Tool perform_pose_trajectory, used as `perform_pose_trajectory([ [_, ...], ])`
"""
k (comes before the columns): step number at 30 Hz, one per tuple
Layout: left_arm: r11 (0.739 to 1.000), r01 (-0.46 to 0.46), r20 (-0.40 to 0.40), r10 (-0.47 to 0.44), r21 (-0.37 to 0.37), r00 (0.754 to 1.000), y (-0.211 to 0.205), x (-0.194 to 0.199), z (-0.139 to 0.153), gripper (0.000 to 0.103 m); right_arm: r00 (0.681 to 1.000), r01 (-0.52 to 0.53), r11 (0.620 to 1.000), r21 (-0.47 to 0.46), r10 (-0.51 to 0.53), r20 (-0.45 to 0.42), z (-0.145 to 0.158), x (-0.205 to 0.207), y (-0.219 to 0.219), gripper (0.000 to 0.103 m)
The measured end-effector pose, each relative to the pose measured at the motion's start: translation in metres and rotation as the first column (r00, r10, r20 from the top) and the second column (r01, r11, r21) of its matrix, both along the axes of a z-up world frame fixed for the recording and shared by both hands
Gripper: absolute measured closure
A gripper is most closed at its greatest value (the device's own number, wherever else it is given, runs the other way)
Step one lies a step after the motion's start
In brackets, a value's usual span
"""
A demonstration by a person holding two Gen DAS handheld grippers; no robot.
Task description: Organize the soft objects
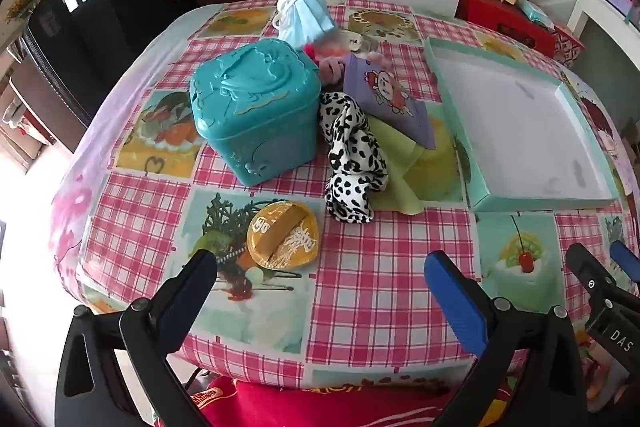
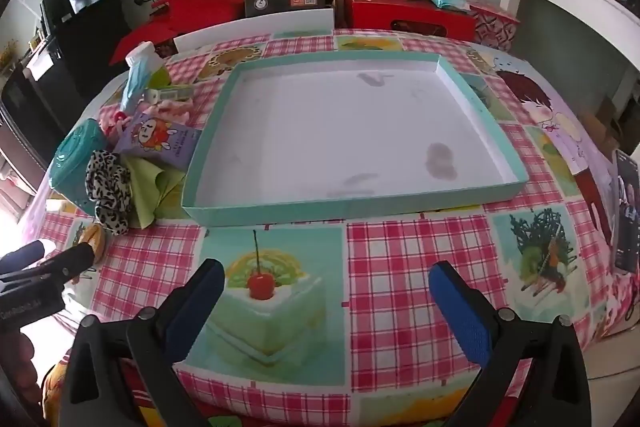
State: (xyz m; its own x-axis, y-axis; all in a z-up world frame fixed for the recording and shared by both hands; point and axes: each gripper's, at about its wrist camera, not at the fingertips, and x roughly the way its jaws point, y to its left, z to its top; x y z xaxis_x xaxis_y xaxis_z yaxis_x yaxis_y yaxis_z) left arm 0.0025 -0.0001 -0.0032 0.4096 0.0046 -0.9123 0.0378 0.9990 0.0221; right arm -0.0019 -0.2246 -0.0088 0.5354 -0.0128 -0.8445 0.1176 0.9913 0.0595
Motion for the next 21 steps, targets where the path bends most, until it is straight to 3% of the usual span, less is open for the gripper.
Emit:
perform_pose_trajectory([
  [2,1.000,-0.009,-0.003,0.008,-0.009,1.000,0.004,0.008,0.004,0.000,1.000,-0.004,1.000,0.003,0.004,-0.007,-0.002,0.000,0.002,0.000],
  [6,0.999,-0.030,0.089,0.028,0.025,0.996,-0.003,-0.003,0.010,0.000,0.999,0.001,1.000,0.005,-0.001,0.040,0.003,-0.006,-0.006,0.000],
  [21,0.998,-0.044,0.114,0.039,0.042,0.993,0.003,-0.008,0.013,0.000,1.000,-0.005,1.000,-0.028,0.006,0.026,0.004,-0.005,-0.003,0.000],
])
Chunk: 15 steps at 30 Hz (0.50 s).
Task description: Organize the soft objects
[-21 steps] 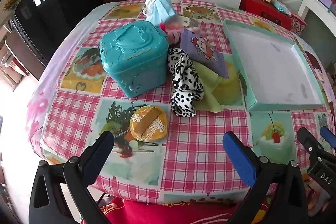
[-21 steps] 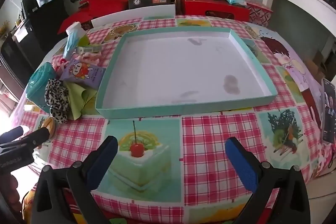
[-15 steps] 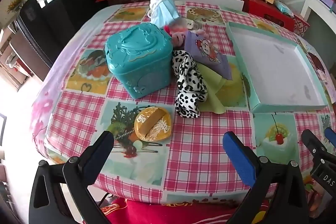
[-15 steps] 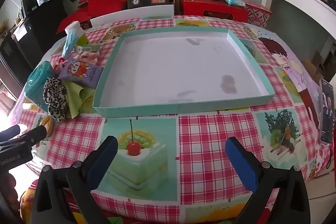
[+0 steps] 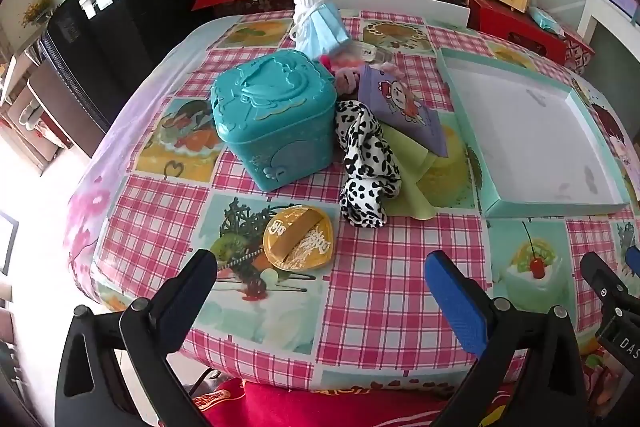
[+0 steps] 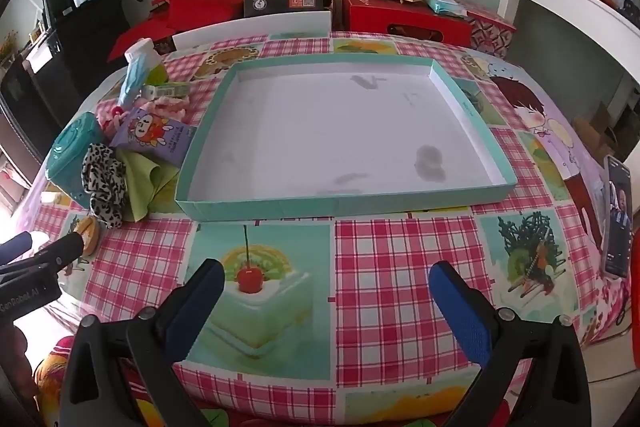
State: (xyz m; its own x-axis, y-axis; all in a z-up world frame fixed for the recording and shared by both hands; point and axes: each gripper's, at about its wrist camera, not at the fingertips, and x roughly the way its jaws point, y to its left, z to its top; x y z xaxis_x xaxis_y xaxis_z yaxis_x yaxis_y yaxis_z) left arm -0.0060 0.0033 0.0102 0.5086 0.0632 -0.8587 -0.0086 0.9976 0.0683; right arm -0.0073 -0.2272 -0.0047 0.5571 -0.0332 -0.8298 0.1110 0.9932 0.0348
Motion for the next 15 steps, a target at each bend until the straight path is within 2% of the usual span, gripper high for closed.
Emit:
perform_pose_trajectory([
  [15,1.000,-0.014,0.006,0.014,0.028,1.000,-0.0024,-0.0023,-0.0017,0.000,1.000,-0.008,1.000,0.011,0.008,-0.002,-0.0025,0.0003,0.0019,0.000],
])
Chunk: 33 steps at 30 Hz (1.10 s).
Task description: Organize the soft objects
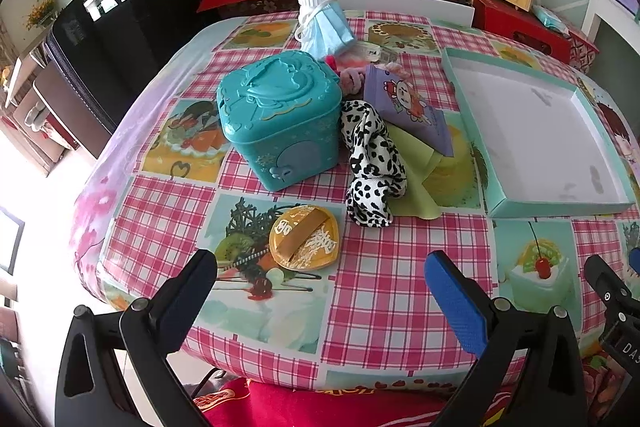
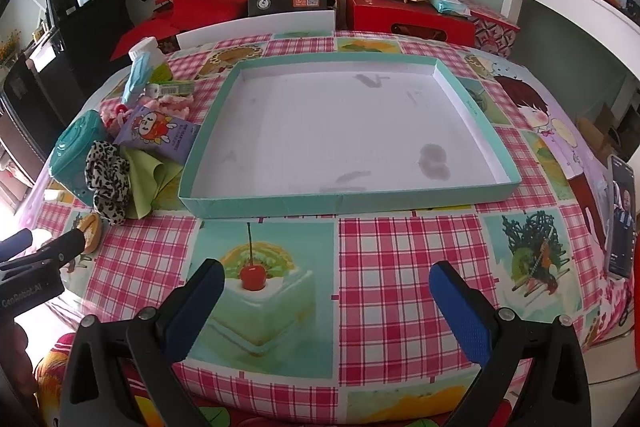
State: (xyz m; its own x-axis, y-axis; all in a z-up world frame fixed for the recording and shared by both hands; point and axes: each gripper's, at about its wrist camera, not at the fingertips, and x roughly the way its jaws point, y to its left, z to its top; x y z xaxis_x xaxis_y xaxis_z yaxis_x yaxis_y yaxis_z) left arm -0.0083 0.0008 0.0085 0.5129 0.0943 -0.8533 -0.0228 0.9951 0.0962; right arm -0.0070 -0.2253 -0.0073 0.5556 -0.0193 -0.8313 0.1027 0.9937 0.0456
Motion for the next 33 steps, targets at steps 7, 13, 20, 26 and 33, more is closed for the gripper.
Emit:
perform_pose_trajectory([
  [7,1.000,-0.010,0.001,0.010,0.004,1.000,0.0012,-0.0005,-0.0010,0.000,1.000,-0.002,1.000,0.001,0.002,-0.012,-0.0028,-0.0005,0.0008,0.000],
  [13,1.000,-0.022,0.002,0.022,0.004,1.000,0.0031,-0.0007,-0.0022,0.000,1.000,-0.008,1.000,-0.004,0.008,-0.010,-0.0039,-0.0023,0.0018,0.000],
  [20,1.000,-0.027,0.003,0.027,0.006,1.000,0.0036,-0.0014,-0.0026,0.000,1.000,-0.010,1.000,-0.005,0.010,-0.012,-0.0047,-0.0031,0.0025,0.000],
  [26,0.999,-0.036,0.001,0.036,0.004,0.999,0.0052,-0.0020,-0.0039,0.000,1.000,-0.013,1.000,-0.006,0.013,-0.012,-0.0057,-0.0042,0.0031,0.000],
  [33,0.999,-0.043,0.002,0.043,0.013,0.999,0.0045,-0.0024,-0.0042,0.000,1.000,-0.014,1.000,-0.006,0.014,-0.012,-0.0061,-0.0049,0.0037,0.000],
])
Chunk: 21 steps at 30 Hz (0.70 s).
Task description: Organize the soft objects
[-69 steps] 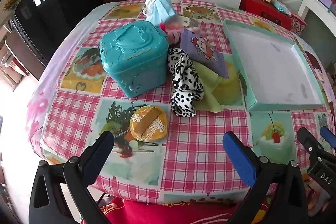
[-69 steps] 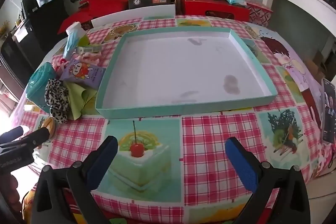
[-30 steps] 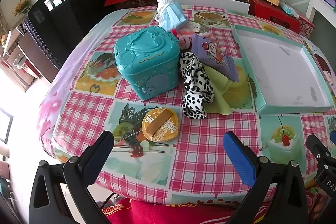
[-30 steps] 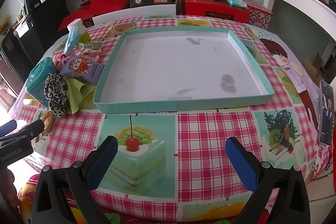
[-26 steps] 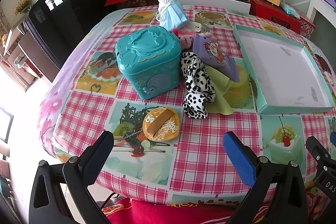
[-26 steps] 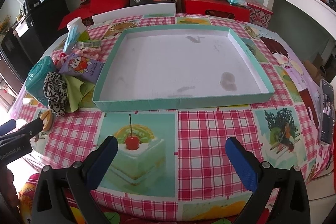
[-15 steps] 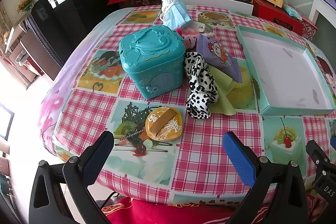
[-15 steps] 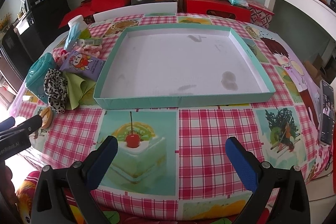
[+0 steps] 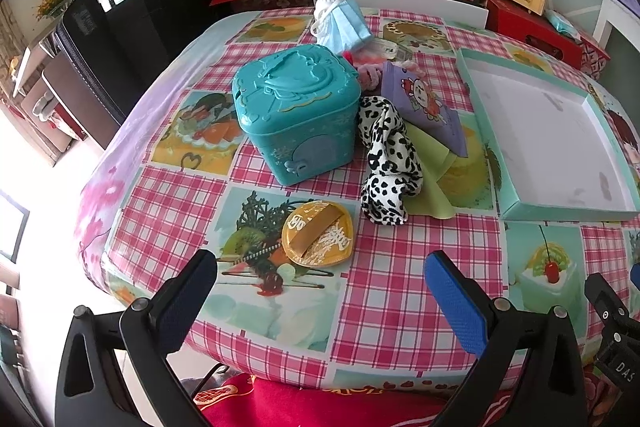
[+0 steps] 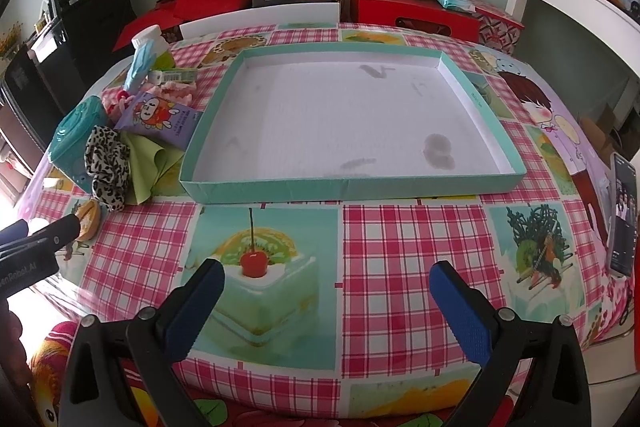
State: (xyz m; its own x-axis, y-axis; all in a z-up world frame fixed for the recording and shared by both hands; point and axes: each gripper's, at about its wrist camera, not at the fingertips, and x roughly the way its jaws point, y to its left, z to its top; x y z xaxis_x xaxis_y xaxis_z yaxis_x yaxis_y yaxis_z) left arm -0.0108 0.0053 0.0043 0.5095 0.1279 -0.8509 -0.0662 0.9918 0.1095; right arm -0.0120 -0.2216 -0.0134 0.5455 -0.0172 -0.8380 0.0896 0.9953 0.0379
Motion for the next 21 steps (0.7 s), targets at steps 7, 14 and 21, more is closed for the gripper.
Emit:
perform_pose_trajectory([
  [7,1.000,-0.003,0.000,0.003,0.008,1.000,-0.0003,-0.0001,-0.0003,0.000,1.000,-0.001,1.000,0.000,0.001,0.000,0.0001,-0.0006,0.0001,0.000],
  [14,1.000,-0.007,-0.001,0.007,0.014,1.000,0.0002,-0.0004,-0.0008,0.000,1.000,-0.001,1.000,-0.001,0.001,0.000,-0.0005,-0.0015,0.0010,0.000],
  [21,1.000,-0.011,-0.010,0.011,0.019,1.000,0.0006,0.0003,-0.0025,0.000,1.000,-0.002,1.000,-0.001,0.002,0.000,-0.0009,-0.0015,0.0012,0.000],
])
